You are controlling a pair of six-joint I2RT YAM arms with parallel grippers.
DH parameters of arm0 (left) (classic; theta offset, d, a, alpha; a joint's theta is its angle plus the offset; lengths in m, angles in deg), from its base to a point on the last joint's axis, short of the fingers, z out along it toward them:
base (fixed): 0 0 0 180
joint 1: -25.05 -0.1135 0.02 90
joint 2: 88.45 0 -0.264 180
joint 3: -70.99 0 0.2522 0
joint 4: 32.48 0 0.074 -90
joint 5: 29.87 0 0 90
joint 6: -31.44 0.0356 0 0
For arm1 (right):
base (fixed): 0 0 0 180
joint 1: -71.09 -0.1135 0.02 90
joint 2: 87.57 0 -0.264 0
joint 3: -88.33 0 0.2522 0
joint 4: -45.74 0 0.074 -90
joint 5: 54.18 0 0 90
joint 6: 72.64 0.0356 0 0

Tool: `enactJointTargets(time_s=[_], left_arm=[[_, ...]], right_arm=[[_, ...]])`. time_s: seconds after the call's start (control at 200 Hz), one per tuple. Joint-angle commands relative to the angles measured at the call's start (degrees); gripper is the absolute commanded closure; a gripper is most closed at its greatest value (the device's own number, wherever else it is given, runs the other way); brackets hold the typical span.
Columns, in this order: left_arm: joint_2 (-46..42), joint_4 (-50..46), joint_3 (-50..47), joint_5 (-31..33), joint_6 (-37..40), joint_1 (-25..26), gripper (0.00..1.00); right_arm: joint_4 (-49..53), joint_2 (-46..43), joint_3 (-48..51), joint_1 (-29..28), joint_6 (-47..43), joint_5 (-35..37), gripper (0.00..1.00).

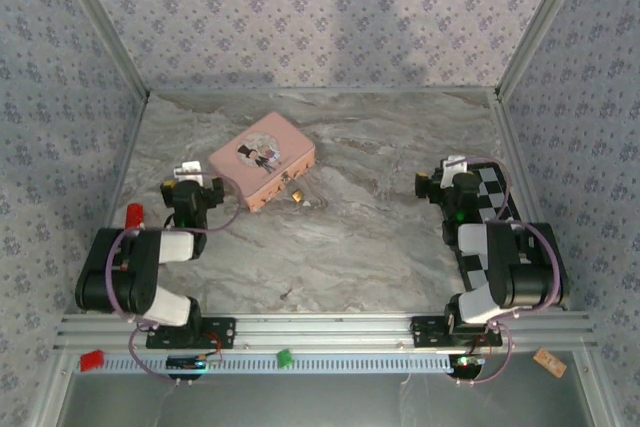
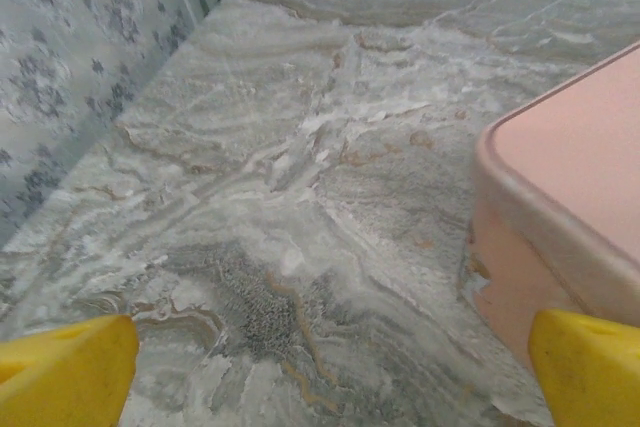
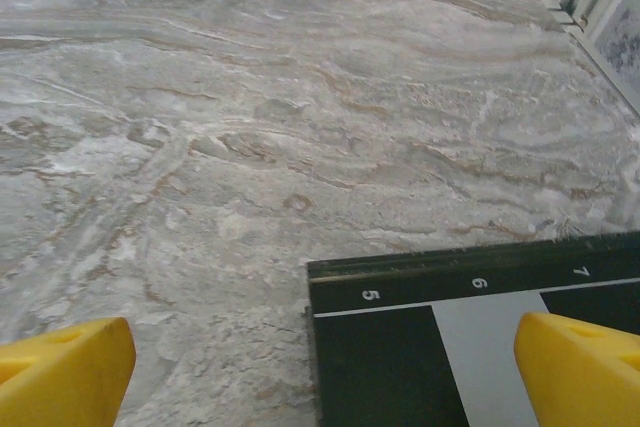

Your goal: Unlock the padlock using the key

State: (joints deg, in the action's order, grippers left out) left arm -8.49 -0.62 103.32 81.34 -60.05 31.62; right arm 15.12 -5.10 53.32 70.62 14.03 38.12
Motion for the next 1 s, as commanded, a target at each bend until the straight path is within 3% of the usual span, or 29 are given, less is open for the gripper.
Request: enactJointTargets(time_s=[0.0,0.22,0.335,0.39,0.485,0.575,0.6,0.695,0.765,0.89,0.994], left_arm=[[-9.96,-10.64,2.9,4.59,-0.14,1.0,0.0],[-31.71,-36.68,6.93,3.98,-12.02,1.17,0.0],[-40.03,-54.61,12.43,4.77,-25.64,1.0,0.0],[-42.62,-63.46,15.72,1.81,-27.93,0.9,0.0],[-46.29,-71.58,17.89,-4.88,-29.7,0.96,0.0],[-50.64,-77.68,16.71,-5.45,-39.11,0.78,0.0],[-52.08,-78.12,15.82,-6.85,-40.48,0.61,0.0],[-55.26,-68.6,9.23,-22.54,-40.41,0.29,0.0],[-53.1,-66.89,7.66,-27.66,-41.43,0.44,0.0],[-47.68,-67.32,7.83,-29.86,-39.09,2.36,0.0],[-46.82,-66.55,7.3,-29.51,-38.64,6.1,0.0]], right_arm=[[8.8,-7.26,-2.01,-1.64,-1.54,2.43,0.01],[30.73,-21.44,-11.54,-3.09,6.62,-3.61,0.01],[46.31,-27.49,-18.08,-3.14,20.38,-1.64,0.01],[55.02,-29.6,-21.46,-2.92,27.07,0.6,0.01],[63.51,-33.21,-23.53,-1.97,31.39,-3.02,0.01],[68.34,-37.39,-22.04,-0.36,37.86,-6.56,0.01],[69.49,-38.41,-21.24,0.3,41.21,-6.51,0.01],[64.97,-42.02,-15.46,3.4,45.5,-14.83,0.01],[63.77,-42.25,-13.57,3.55,48.34,-18.54,0.01],[67.22,-40.2,-13.21,-2.2,51.59,-19.55,0.01],[69.79,-39.4,-13.27,-13.09,54.17,-12.23,0.01]])
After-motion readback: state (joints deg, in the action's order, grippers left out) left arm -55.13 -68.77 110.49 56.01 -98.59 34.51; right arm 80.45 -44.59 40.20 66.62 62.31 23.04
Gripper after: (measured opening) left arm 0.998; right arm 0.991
